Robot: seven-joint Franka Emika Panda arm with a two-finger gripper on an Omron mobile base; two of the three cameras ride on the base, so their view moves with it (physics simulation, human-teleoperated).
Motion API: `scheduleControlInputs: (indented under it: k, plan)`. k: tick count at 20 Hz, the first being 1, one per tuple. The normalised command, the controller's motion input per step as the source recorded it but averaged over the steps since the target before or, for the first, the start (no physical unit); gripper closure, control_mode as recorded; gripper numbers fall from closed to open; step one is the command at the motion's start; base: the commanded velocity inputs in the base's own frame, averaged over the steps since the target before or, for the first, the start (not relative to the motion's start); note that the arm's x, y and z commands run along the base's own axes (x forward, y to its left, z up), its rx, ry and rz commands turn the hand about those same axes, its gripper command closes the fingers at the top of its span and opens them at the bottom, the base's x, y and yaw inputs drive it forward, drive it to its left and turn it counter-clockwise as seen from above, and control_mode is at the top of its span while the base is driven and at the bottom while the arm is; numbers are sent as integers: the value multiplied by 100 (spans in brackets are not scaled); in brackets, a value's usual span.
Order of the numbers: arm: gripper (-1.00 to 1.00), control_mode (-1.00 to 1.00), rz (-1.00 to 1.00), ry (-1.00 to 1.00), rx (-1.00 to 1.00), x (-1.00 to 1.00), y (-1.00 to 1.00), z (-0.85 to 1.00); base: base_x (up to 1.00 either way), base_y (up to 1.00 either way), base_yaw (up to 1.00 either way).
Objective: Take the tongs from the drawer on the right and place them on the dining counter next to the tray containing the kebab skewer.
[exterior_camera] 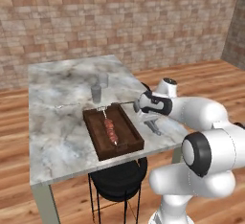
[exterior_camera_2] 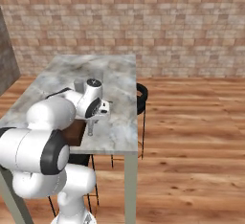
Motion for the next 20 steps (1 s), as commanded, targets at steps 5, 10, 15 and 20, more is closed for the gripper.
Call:
scheduleControlInputs:
  k: [5,10,15,20]
  plan:
    - [100,-100,-8,3,0,28,-6,-9,0,0,0]
    - [100,-100,-2,2,0,40,-3,-1,0,0,0]
    - [100,-100,0,0,0,20,0,0,0,0,0]
    - [100,-100,0,0,0,1,0,-17,0,0,0]
